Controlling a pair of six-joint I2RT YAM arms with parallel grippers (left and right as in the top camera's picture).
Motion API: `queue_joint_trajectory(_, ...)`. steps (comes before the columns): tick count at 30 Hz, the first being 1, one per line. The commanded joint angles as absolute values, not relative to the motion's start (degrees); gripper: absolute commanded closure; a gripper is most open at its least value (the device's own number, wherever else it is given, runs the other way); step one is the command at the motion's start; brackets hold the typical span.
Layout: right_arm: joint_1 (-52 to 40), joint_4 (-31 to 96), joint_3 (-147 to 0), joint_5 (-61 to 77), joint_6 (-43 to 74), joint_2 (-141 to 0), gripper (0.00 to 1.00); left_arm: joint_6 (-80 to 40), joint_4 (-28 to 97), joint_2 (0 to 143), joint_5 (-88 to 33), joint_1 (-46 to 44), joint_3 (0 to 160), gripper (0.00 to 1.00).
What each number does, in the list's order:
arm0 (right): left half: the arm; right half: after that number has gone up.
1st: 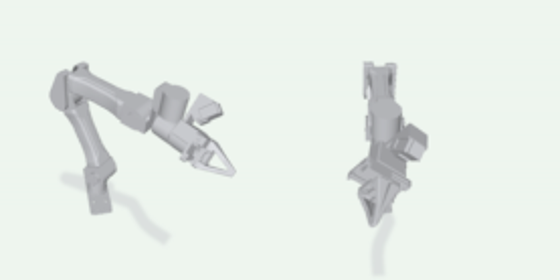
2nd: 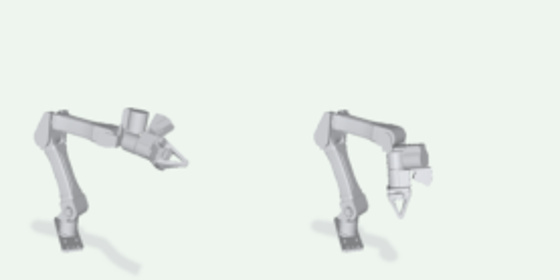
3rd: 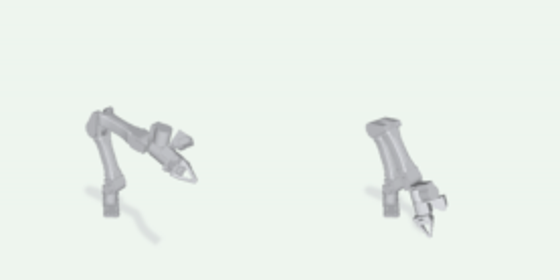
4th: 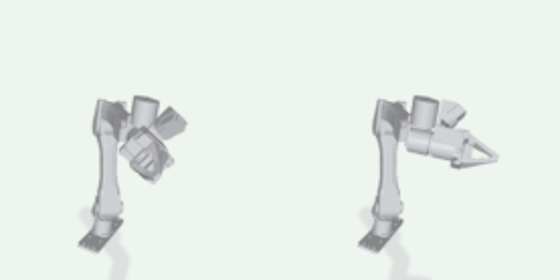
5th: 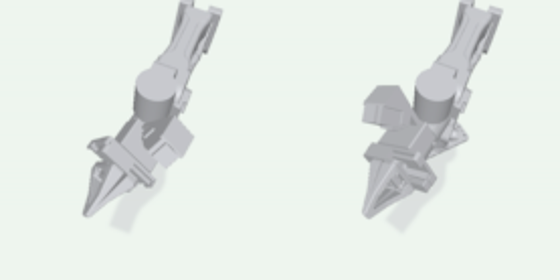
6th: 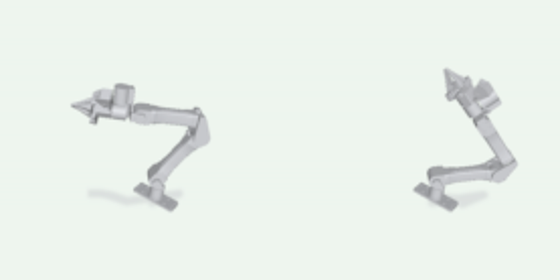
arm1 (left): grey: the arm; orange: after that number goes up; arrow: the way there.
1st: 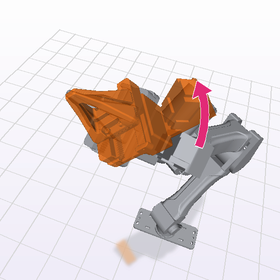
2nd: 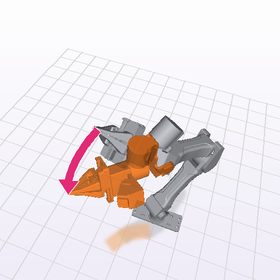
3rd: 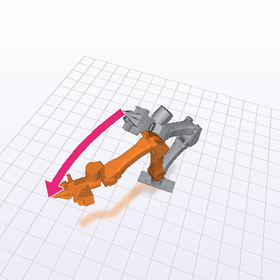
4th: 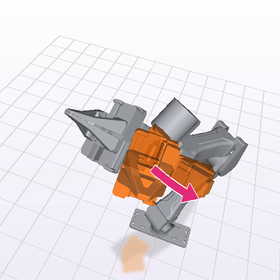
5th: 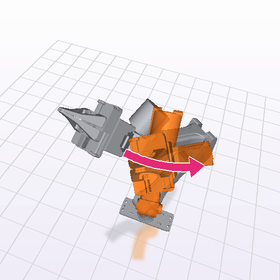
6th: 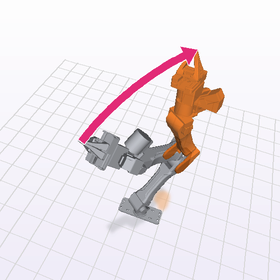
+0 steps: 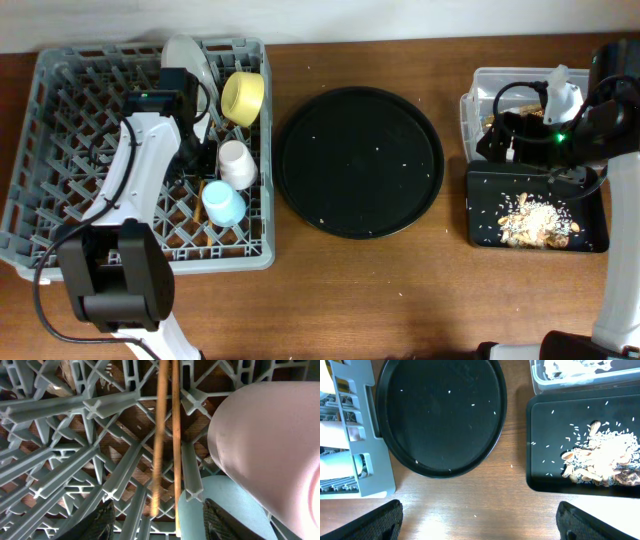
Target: Sort waste into correct bins and load items into the dishwasher rack
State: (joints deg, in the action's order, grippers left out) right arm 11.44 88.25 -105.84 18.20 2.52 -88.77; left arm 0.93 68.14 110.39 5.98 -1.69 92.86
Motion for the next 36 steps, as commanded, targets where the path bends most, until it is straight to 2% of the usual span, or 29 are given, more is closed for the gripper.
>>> queue_joint_trajectory(1, 11.7, 88.2, -105.7, 17.7, 1.9, -88.8, 0.02, 1.0, 67.9, 110.3, 4.7, -1.6, 92.8, 0.40)
queue_joint_trajectory(5, 11.7, 88.2, -105.7, 17.7, 1.9, -88.8, 0.02, 1.8, 70.3, 109.9, -0.7, -1.7, 97.3, 0.39)
queue_joint_trajectory(12, 11.7, 88.2, -105.7, 17.7, 1.9, -88.8, 0.02, 2.4, 79.0, 103.0, -5.4, -6.0, 119.6, 0.38)
queue_joint_trajectory(13, 11.7, 88.2, -105.7, 17.7, 1.9, -88.8, 0.02, 2.4, 78.6, 101.4, -5.3, -7.0, 120.9, 0.34)
queue_joint_trajectory(15, 11.7, 88.2, -105.7, 17.7, 1.9, -88.8, 0.02, 2.4, 77.8, 98.8, -5.2, -8.5, 121.6, 0.08)
queue_joint_trajectory(17, 11.7, 88.2, -105.7, 17.7, 1.9, -88.8, 0.02, 2.3, 77.2, 95.8, -5.2, -10.6, 121.6, 0.01)
queue_joint_trajectory(25, 10.6, 88.2, -105.7, 17.7, 1.9, -87.7, 0.02, 2.3, 77.2, 95.0, -5.2, -13.3, 121.6, 0.01)
queue_joint_trajectory(33, -8.4, 88.2, -105.7, 17.7, 1.9, -76.6, 0.02, 2.3, 77.2, 95.0, -5.2, -13.3, 121.6, 0.01)
queue_joint_trajectory(36, -10.9, 88.3, -105.7, 17.3, 1.9, -71.4, 0.02, 2.3, 77.2, 95.0, -5.2, -13.3, 121.6, 0.01)
